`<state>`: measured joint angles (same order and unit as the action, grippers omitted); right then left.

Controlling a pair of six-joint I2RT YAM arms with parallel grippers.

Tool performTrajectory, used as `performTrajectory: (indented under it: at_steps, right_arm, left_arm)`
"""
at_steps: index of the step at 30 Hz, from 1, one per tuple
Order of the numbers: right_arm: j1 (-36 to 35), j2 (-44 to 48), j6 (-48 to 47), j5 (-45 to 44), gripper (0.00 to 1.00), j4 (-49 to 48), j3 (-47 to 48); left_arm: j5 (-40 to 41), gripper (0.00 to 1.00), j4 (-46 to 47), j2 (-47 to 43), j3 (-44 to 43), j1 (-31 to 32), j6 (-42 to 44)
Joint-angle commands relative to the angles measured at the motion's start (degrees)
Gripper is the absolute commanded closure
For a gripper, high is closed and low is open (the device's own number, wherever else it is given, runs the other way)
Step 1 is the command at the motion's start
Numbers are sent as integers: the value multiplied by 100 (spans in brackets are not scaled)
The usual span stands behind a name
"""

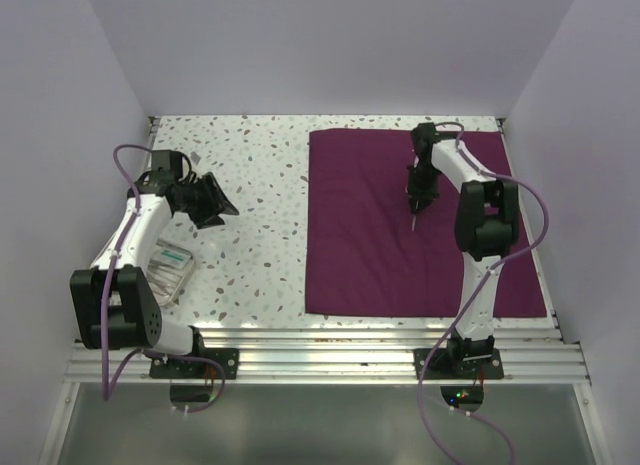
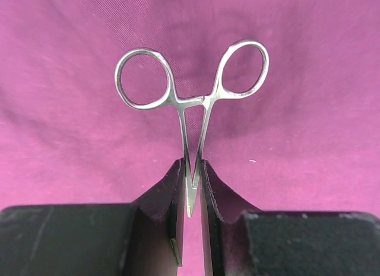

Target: Prepare the surgical pack

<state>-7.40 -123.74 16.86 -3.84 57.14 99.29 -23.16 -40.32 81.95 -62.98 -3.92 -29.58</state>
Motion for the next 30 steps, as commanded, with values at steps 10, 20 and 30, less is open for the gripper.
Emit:
performTrajectory:
  at_steps: [10, 20, 30]
  right_arm:
    - [-209, 903, -271, 1024, 100, -27, 39]
    - [-2141, 1625, -70, 1702, 100, -151, -76]
    - [-3364, 2266, 63, 1719, 100, -160, -383]
  left_arm:
    - [-1550, 42, 1286, -56, 680, 225, -723]
    - [-1930, 40, 3187, -206, 1095, 1332, -2560]
    - [-1227, 42, 3442, -417, 1279, 2396, -3334]
